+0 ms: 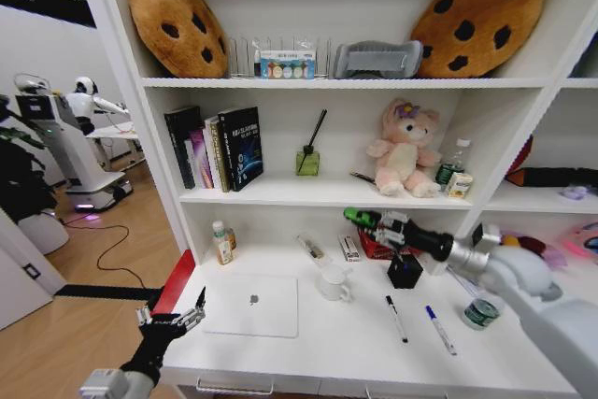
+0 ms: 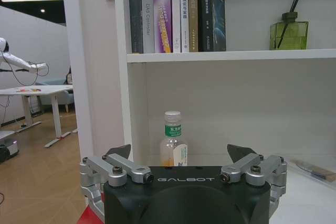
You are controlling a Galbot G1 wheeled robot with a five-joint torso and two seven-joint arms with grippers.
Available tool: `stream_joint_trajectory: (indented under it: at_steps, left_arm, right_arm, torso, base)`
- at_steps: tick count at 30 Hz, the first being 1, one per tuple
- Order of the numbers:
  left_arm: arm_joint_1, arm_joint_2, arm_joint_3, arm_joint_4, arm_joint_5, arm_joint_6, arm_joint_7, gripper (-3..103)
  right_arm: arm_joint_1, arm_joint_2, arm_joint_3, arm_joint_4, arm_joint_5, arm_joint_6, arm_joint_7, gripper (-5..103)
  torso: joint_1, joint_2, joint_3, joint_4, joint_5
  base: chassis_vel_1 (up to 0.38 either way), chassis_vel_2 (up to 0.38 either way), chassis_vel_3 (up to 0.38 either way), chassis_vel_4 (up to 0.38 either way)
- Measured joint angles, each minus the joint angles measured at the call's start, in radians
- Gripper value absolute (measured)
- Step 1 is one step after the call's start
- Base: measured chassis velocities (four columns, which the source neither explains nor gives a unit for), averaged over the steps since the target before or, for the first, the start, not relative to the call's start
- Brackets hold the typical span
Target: Organize the objects on the table.
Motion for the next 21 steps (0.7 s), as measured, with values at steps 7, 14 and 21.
stream_joint_trajectory:
  at_steps: [7, 14, 21]
  left_arm:
    - [0.0, 0.0, 0.0, 0.0, 0.0, 0.0, 0.0, 100]
    - [0.0, 0.0, 0.0, 0.0, 0.0, 0.0, 0.0, 100]
    - [0.0, 0.0, 0.0, 0.0, 0.0, 0.0, 0.0, 100]
  right_arm:
    - [0.263, -0.038, -0.219, -0.108, 0.023, -0.039, 0.018, 37]
    - [0.599, 0.006, -0.569, -0.275, 0.028, -0.054, 0.013, 37]
    - [0.846, 0.144, -0.839, -0.397, 0.015, -0.065, 0.039, 37]
  torso:
    - [0.0, 0.0, 0.0, -0.0001, 0.0002]
    - [0.0, 0.0, 0.0, -0.0001, 0.0003]
    - [0.0, 0.0, 0.0, 0.0006, -0.0001]
  base:
    - [0.0, 0.0, 0.0, 0.0]
    - [0.0, 0.0, 0.0, 0.0]
    - [0.0, 0.0, 0.0, 0.0]
